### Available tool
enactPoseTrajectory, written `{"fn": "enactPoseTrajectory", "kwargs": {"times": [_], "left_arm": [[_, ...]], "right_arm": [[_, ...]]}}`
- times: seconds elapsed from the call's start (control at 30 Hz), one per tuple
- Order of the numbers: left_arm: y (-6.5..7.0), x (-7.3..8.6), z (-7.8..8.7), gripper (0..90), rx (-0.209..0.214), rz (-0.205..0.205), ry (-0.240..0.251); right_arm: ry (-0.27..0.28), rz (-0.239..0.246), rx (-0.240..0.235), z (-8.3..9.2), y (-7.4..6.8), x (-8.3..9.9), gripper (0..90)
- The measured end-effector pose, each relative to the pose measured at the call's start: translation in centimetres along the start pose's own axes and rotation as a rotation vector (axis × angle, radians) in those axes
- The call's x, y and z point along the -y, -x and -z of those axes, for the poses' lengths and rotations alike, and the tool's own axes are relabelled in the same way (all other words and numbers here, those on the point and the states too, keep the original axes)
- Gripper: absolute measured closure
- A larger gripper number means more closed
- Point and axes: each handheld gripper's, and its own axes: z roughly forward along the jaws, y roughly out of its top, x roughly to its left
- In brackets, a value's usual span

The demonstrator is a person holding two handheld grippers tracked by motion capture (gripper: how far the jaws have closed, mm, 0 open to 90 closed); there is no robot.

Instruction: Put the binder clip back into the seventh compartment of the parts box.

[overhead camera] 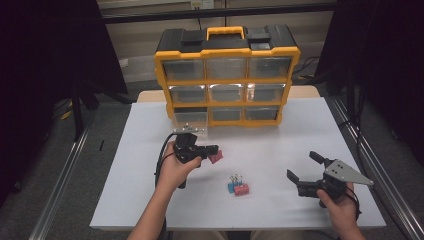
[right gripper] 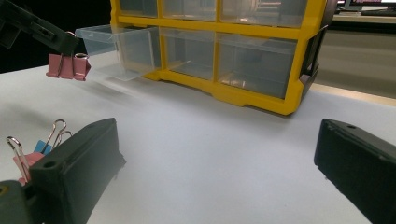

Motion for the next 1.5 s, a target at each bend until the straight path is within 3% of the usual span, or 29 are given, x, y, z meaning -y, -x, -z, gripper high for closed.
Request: {"fn": "enactPoseTrajectory", "kwargs": {"times": [0.47, 0.7, 0.87, 1.5], "left_arm": [[0.0, -1.1, 0.0, 89.5, -0.026, -0.004, -0.014], [-0.1, -1.8, -0.1, 89.5, -0.015, 0.003, -0.020], [-0.3, -2.2, -0.1, 89.5, -0.041, -0.003, -0.028], [-0.4, -4.7, 0.7, 89.5, -0.037, 0.001, -0.012]], "right_arm": [[0.001, -0.006, -0.011, 0.0, 0.1, 0.0, 0.3], [0.003, -0.017, -0.008, 0.0, 0.1, -0.1, 0.4], [0.000, -0.016, -0.013, 0.1, 0.1, 0.0, 0.4], [0.002, -0.008, -0.015, 0.0, 0.0, 0.0, 0.7]]}}
